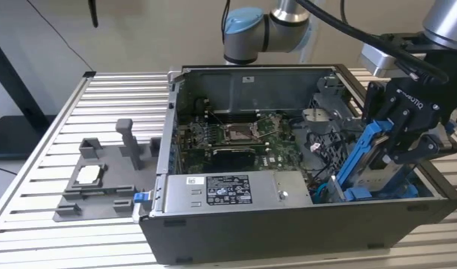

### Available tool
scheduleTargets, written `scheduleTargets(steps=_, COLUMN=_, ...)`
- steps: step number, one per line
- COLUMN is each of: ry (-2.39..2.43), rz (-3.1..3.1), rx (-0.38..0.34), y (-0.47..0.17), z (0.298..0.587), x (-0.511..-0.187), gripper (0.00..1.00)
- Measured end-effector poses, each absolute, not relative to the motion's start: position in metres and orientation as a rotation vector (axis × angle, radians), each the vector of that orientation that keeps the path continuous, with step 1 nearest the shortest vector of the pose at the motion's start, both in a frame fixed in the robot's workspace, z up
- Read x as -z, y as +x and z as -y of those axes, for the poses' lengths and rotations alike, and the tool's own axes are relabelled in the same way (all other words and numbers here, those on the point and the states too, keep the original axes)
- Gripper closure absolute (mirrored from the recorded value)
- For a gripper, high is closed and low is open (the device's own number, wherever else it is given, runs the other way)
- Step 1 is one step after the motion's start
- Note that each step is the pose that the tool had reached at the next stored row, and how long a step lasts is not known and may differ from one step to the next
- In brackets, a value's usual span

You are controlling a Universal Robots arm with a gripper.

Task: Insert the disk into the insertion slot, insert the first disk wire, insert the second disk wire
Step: 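Insert the disk into the insertion slot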

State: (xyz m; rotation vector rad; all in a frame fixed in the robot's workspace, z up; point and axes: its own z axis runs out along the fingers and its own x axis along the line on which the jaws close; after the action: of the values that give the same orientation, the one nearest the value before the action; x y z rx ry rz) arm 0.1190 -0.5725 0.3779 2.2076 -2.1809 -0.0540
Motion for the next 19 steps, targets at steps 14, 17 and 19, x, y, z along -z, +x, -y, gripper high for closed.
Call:
scheduleTargets(steps=14, ry=2.208, rz=2.181, rx=0.053, y=0.119, z=0.5725, x=-0.3708, gripper=0.66)
scheduleTargets(steps=17, ry=2.208, rz=2.181, rx=0.053, y=0.119, z=0.5725, x=-0.3708, gripper=0.59)
scheduleTargets(steps=19, ry=2.208, rz=2.181, rx=0.053, y=0.119, z=0.5725, x=-0.3708, gripper=0.59)
